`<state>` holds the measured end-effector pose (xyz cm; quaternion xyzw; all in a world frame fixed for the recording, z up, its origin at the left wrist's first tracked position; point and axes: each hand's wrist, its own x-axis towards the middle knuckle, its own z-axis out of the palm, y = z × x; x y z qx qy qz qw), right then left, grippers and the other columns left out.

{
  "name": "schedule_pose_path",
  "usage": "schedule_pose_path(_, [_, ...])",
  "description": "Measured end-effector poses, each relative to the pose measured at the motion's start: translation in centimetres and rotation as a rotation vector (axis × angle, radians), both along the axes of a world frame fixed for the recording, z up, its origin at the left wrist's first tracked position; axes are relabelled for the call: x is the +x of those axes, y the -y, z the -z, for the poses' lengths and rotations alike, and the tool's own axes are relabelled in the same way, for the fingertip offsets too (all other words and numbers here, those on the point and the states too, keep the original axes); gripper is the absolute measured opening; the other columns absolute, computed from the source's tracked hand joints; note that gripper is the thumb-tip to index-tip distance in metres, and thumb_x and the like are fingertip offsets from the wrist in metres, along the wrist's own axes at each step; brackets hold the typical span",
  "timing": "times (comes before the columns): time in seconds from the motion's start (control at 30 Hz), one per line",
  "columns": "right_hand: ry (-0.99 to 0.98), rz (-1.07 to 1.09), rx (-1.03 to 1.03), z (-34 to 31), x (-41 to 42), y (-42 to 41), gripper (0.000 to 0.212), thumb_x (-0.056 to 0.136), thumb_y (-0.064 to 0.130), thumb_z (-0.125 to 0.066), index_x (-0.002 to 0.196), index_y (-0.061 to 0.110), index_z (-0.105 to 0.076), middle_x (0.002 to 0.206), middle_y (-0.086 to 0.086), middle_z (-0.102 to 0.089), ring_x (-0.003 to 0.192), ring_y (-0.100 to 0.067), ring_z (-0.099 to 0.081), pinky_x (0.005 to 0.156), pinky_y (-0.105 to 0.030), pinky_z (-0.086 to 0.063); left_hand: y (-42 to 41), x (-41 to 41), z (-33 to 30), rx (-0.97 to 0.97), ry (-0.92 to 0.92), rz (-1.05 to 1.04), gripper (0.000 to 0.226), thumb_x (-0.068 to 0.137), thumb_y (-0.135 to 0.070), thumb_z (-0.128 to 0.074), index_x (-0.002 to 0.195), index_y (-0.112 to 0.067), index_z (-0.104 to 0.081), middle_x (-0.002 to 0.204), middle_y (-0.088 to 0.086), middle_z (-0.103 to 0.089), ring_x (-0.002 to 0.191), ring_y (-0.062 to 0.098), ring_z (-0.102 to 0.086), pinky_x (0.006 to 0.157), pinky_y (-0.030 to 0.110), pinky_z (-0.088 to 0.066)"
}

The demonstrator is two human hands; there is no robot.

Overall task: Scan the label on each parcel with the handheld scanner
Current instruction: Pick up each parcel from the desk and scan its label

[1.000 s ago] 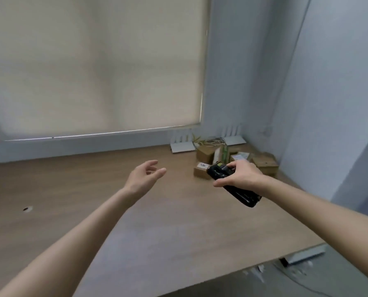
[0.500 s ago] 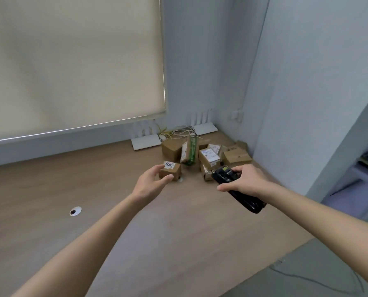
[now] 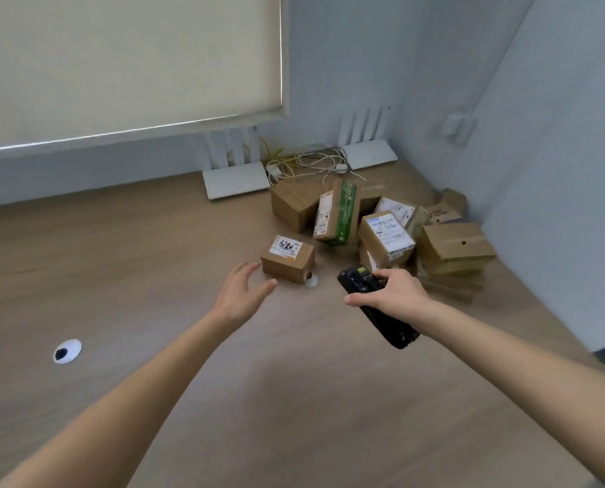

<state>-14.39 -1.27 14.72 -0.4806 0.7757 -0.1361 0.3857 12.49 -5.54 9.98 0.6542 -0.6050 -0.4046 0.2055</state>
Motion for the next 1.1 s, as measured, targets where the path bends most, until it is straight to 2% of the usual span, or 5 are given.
schedule_pose_path(0.3, [0.126, -0.014, 0.082, 12.3, 0.7, 12.5, 0.062, 0.065, 0.057, -0.092, 0.108, 0.018, -0.069, 0.099, 0.002, -0.074, 0.092, -0.018, -0.071, 0.088, -0.041, -0.061, 11.1, -1.0, 10.4, 0.098, -0.060, -0.167, 0.065, 0.095, -0.040, -0.063, 0.154, -0.033, -0.037, 0.156, 0.002, -0.043, 0.144, 0.022, -0.038, 0.118, 0.043, -0.032])
schedule_pose_path(0.57, [0.264, 0.003, 0.083, 18.0, 2.3, 20.0, 0.105, 0.062, 0.060, -0.093, 0.146, 0.013, -0.053, 0.127, -0.001, -0.067, 0.110, -0.021, -0.067, 0.099, -0.043, -0.057, 17.0, -3.1, 15.4, 0.298, -0.164, -0.206, 0.083, 0.092, -0.034, -0.068, 0.161, -0.025, -0.021, 0.153, -0.006, -0.042, 0.134, 0.015, -0.045, 0.101, 0.022, -0.032])
schedule_pose_path(0.8, [0.376, 0.052, 0.034, 18.8, 2.9, 20.9, 0.092, 0.069, 0.049, -0.093, 0.145, 0.012, -0.055, 0.133, -0.001, -0.065, 0.115, -0.020, -0.064, 0.102, -0.038, -0.054, 16.6, -3.4, 15.2, 0.258, -0.240, -0.306, 0.042, 0.096, -0.014, -0.060, 0.138, -0.022, -0.058, 0.117, -0.008, -0.067, 0.093, 0.002, -0.058, 0.074, 0.019, -0.043])
schedule_pose_path(0.97, [0.443, 0.019, -0.003, 17.1, 2.2, 19.3, 0.080, 0.076, 0.039, -0.091, 0.142, 0.012, -0.055, 0.114, 0.003, -0.064, 0.103, -0.016, -0.061, 0.090, -0.032, -0.051, 14.7, -3.0, 14.4, 0.227, -0.308, -0.437, 0.018, 0.097, -0.020, -0.065, 0.108, -0.014, -0.053, 0.117, 0.011, -0.065, 0.113, 0.027, -0.062, 0.096, 0.046, -0.053])
schedule_pose_path(1.1, [0.498, -0.008, -0.051, 15.1, 1.9, 17.4, 0.074, 0.074, 0.040, -0.092, 0.135, 0.016, -0.059, 0.114, 0.004, -0.064, 0.097, -0.010, -0.063, 0.077, -0.023, -0.051, 12.5, -3.1, 12.8, 0.150, -0.332, -0.438, 0.023, 0.095, -0.023, -0.069, 0.107, -0.015, -0.052, 0.116, 0.009, -0.066, 0.106, 0.024, -0.065, 0.090, 0.040, -0.056])
